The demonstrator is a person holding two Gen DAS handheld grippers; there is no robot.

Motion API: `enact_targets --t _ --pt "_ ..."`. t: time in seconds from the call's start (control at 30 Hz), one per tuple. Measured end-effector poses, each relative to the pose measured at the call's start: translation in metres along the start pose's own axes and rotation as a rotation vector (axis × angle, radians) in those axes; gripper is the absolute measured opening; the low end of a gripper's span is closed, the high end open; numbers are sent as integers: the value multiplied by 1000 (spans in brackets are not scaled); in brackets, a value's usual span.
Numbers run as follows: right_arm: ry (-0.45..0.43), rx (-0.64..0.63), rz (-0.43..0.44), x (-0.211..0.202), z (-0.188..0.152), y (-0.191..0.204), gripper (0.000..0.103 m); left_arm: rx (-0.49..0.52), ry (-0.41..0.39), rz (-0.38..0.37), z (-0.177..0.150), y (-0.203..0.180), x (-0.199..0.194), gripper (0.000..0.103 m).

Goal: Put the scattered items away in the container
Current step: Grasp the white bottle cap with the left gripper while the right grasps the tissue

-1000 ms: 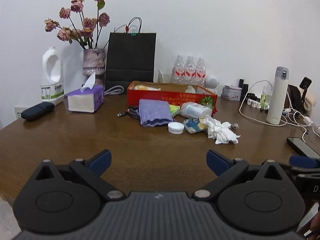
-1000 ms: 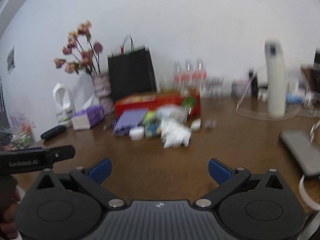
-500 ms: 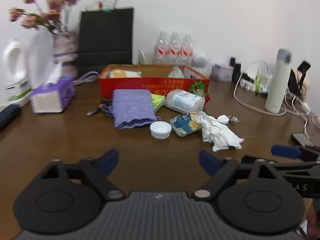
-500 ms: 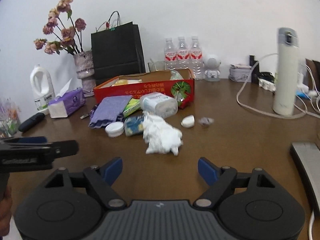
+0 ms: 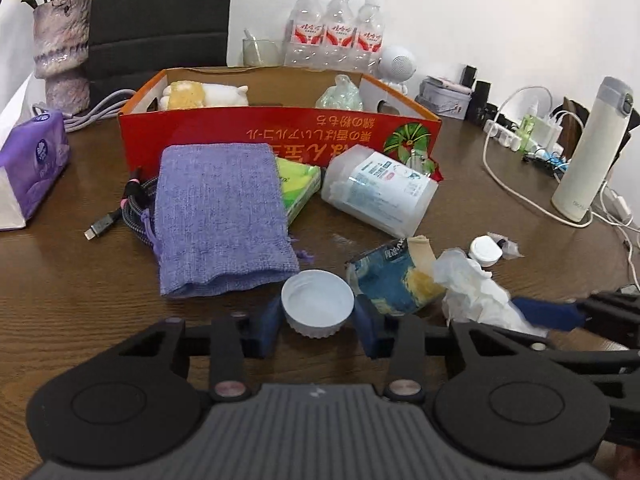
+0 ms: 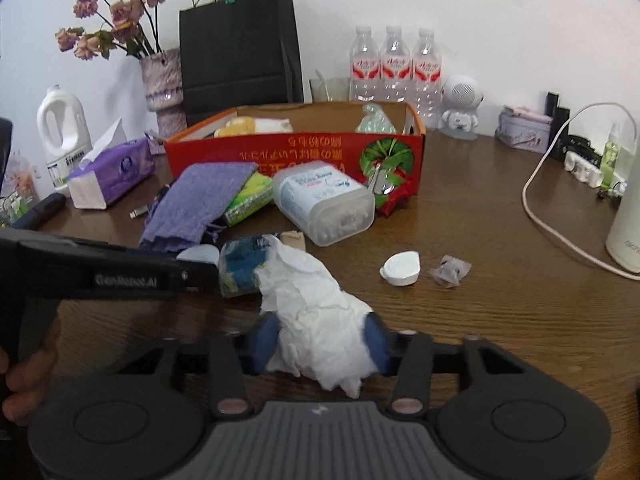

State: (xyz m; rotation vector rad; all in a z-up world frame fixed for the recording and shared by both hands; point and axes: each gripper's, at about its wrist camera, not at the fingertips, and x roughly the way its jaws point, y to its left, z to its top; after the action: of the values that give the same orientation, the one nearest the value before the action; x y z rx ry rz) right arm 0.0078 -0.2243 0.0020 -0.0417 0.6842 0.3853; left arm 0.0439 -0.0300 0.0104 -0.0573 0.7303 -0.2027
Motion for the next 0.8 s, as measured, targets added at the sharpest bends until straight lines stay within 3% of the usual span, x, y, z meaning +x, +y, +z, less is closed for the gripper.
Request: enact_targets --t 0.07,0.13,0.37,0.43,0.47,0.5,0.53,0.6,0.7,0.73,0.77,0.8 --pt "-4 7 4 0 -1 -1 28 19 -4 2 -2 -3 -3 40" --pt "-12 8 8 -3 -2 0 25 31 -8 7 -7 -7 -12 40" --pt "5 -59 86 -40 -22 28 25 27 -5 10 -57 -10 -76 41" --pt "8 -81 108 -53 -31 38 33 -6 3 29 -73 -5 -91 48" --pt "-5 -87 120 -60 -35 41 47 -38 0 39 -79 0 -96 64" --pt "-16 -99 128 -65 -37 45 55 -62 -4 42 -82 3 -100 69" --pt "-25 -115 131 -67 -37 48 63 -61 -10 37 -83 4 -101 70" --pt "-33 -131 125 -65 -35 52 63 -34 -15 48 -80 3 -98 70" --pt "-6 -137 119 -55 -29 54 55 -16 -9 55 -77 2 -93 63" --pt "10 -131 114 -50 -28 54 42 -4 -8 53 -77 2 -93 50" --pt "26 -127 115 -45 -29 53 33 8 -6 49 -77 1 -93 46" --pt "31 -127 116 -43 -30 53 33 5 -3 47 -77 2 -94 46"
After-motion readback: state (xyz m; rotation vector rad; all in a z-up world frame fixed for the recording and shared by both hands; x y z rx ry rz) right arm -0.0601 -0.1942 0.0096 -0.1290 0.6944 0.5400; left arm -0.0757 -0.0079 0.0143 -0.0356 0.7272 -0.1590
